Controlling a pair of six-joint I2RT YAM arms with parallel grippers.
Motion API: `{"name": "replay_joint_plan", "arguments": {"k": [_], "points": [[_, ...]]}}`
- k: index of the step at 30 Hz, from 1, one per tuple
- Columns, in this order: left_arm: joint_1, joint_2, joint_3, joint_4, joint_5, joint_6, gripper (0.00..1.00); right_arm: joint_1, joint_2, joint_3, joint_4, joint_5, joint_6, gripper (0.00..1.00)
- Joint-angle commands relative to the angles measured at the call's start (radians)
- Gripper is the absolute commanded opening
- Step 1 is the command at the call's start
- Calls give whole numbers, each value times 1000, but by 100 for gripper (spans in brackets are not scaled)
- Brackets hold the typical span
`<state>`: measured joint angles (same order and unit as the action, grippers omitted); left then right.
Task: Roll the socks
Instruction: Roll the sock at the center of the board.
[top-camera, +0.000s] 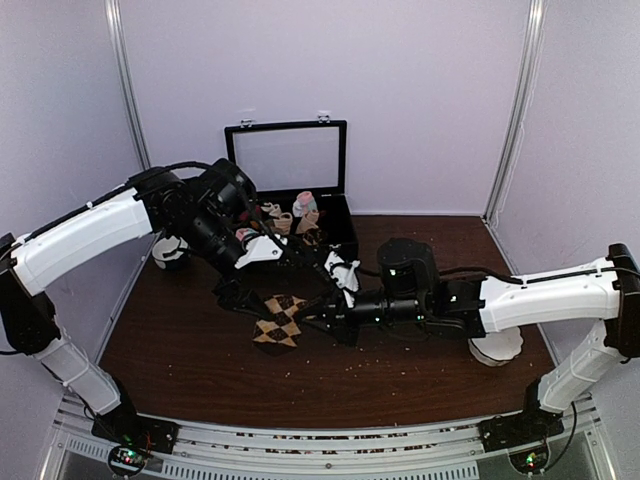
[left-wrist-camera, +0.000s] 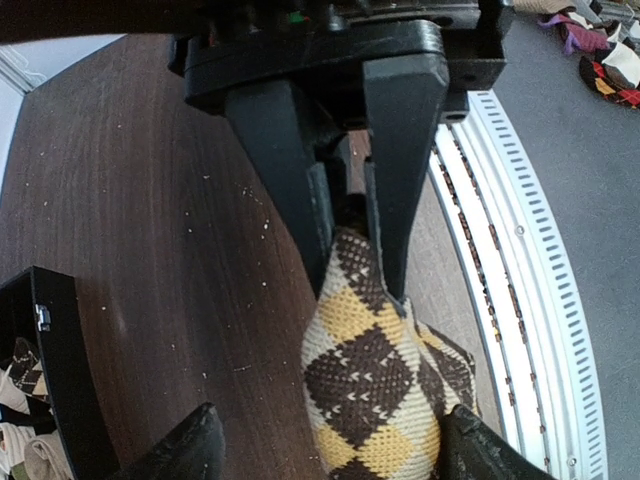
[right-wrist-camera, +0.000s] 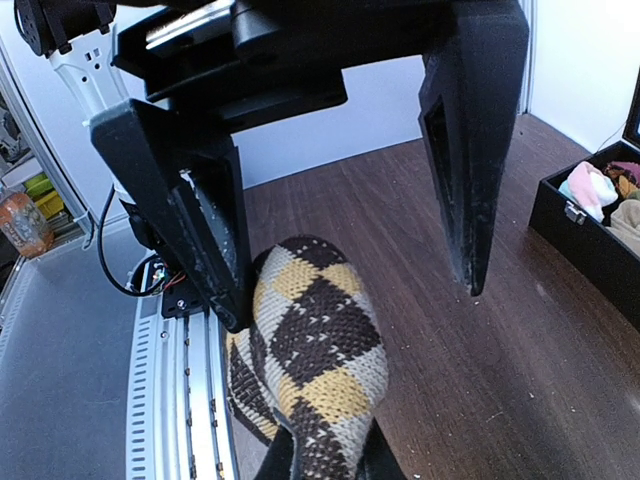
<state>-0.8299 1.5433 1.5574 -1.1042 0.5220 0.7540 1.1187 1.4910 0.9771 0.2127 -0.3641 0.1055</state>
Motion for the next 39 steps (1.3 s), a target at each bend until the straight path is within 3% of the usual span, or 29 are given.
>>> {"name": "replay_joint_plan", "arguments": {"k": [1,6,12,15,19,24,32,39], "points": [[1,13,-20,26,12,13,73,-5,14,21,43,-42,29,0],[-19,12,-47,9,-10,35,69,-6,17,15,74,-31,51,0],[-59,-2,-84,23,-21,8,74,-5,36,21,92,-30,62,0],[-61,-28,-105,67,-9,-47,75,-4,34,7,119,-27,78,0],[-47,-61,-141,168,16,-173,74,-8,16,-54,277,-35,155,0],[-6,-64,-92,172,90,-247,82,-8,37,-46,308,-53,173,0],[41,-99,-5,66,158,-187,98,-13,26,-80,299,-64,174,0],[60,-73,54,-119,159,-11,97,-16,11,-58,195,-65,128,0]]}}
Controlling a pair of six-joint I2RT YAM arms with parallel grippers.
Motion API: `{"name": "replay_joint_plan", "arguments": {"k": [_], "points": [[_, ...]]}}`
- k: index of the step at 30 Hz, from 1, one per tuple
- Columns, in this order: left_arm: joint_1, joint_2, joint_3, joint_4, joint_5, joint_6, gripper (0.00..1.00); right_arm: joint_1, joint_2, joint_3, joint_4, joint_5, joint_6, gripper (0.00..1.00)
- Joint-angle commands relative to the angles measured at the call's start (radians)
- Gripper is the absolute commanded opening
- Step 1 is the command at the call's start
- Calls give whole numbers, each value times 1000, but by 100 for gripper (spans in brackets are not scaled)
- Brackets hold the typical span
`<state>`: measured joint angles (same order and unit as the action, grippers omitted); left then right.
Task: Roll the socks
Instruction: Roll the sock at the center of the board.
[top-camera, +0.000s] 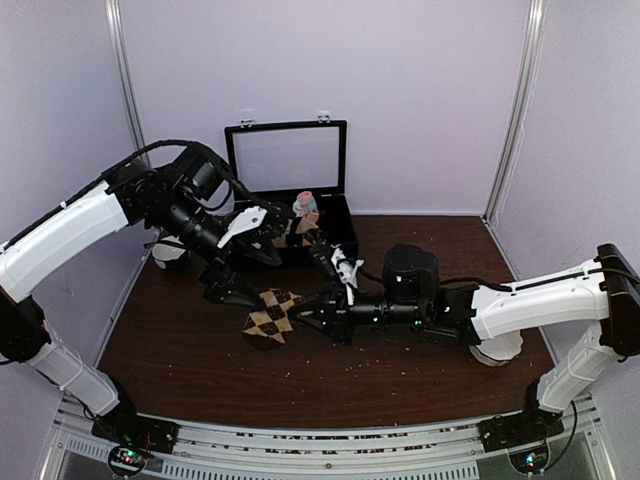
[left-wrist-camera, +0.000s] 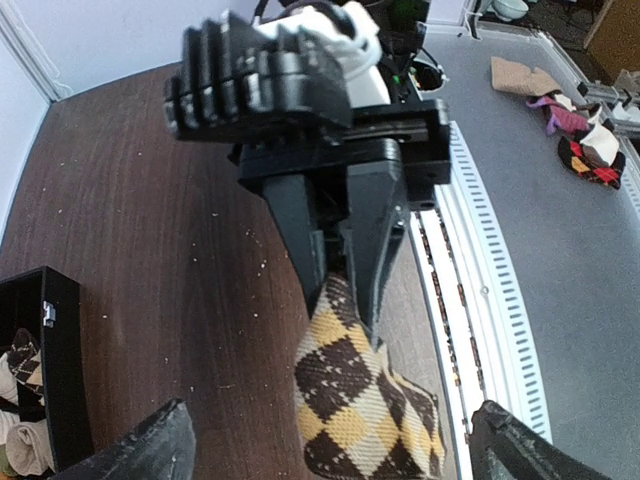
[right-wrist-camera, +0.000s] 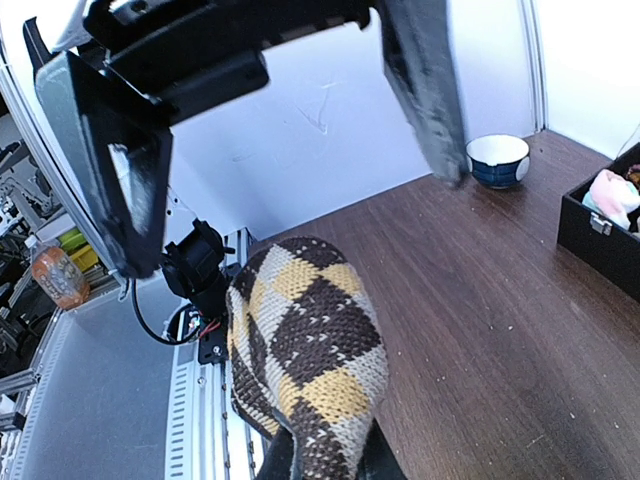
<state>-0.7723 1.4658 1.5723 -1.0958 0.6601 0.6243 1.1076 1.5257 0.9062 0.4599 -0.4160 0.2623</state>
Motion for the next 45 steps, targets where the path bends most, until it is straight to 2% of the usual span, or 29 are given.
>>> {"name": "replay_joint_plan", "arguments": {"k": [1,7,16,25,27,31,34,38,45], "points": [[2,12,40,-138,2,133,96,-5,-24,19,-66,-14,-34,0],[-4,18,-14,-101,-68,161,91,-6,-5,57,-105,-21,-36,0],[-75,21,-76,13,-176,136,83,-9,53,126,-98,-52,-6,0],[-84,12,-99,13,-252,185,51,-20,57,122,-78,-94,39,0],[-95,8,-116,13,-281,208,51,-29,61,118,-50,-123,69,0],[-138,2,-137,21,-341,225,59,-43,79,151,-78,-158,111,0],[-172,2,-141,71,-406,202,61,-54,103,182,-87,-200,173,0],[-181,1,-130,158,-533,164,56,-74,143,207,-77,-254,282,0],[-210,-21,-151,204,-702,214,45,-102,206,224,-52,-320,460,0]]}}
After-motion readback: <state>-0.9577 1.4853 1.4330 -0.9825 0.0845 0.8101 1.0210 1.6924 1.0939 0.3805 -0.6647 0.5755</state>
